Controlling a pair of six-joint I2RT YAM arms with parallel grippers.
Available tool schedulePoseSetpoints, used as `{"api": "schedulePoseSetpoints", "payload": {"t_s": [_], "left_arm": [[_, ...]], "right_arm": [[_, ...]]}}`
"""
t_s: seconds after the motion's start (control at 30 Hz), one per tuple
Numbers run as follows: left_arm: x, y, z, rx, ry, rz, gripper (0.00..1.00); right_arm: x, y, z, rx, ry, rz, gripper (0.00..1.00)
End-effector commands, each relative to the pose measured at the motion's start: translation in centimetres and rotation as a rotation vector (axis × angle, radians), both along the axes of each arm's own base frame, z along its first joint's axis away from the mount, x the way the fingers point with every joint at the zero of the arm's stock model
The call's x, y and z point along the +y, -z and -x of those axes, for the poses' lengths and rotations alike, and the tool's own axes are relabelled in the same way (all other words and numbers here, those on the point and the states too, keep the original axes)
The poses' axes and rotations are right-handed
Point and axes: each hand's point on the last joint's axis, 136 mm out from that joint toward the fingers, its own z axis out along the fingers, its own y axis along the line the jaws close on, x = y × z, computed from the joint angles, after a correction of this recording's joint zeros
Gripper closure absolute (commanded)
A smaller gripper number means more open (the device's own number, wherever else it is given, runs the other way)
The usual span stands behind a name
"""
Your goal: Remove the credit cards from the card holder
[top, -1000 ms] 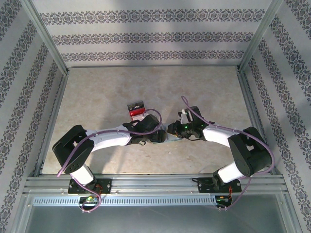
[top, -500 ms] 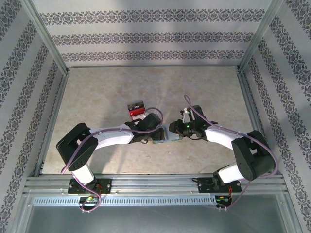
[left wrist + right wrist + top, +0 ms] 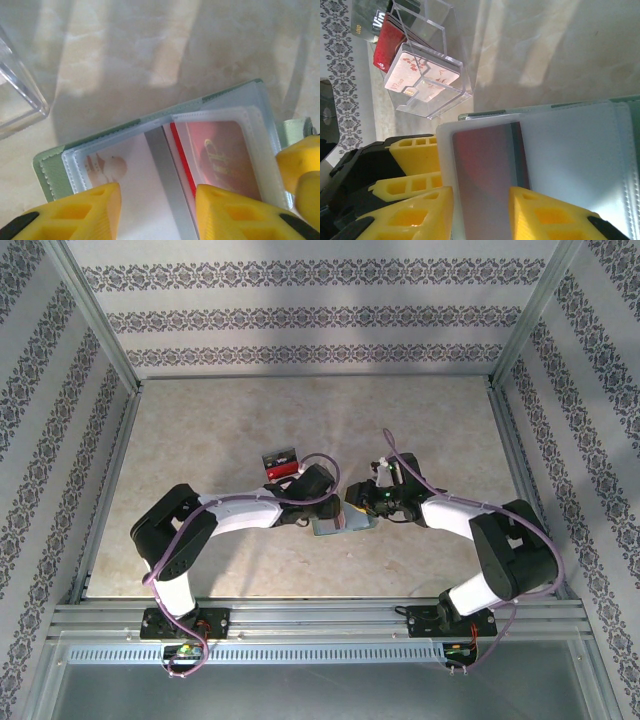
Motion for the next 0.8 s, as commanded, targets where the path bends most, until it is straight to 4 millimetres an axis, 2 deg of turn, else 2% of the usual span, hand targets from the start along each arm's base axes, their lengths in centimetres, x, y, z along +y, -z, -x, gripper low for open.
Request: {"api": "schedulePoseSetpoints", "payload": {"t_s": [0.0, 0.27, 0.43, 0.77], "left_arm": [[0.2, 1.0, -0.3, 0.014, -0.017, 0.011, 0.58], [0.2, 2.2, -0.3, 0.038, -0.025, 0.012, 0.58], [0.5, 2.8, -0.2, 0.053, -0.041, 0.021, 0.58], [0.8, 2.8, -0.1, 0.056, -0.048, 0.021, 0.59]], "right_arm": [[0.9, -1.7, -1.4, -0.041, -0.012, -0.069, 0.67], [1.1, -2.5, -1.2, -0.063, -0.022, -0.106, 0.69], [0.9, -1.9, -0.8, -0.050, -0.016, -0.097, 0.70], [0.6, -1.2, -0.7, -0.039, 0.002, -0.088, 0.79]]}}
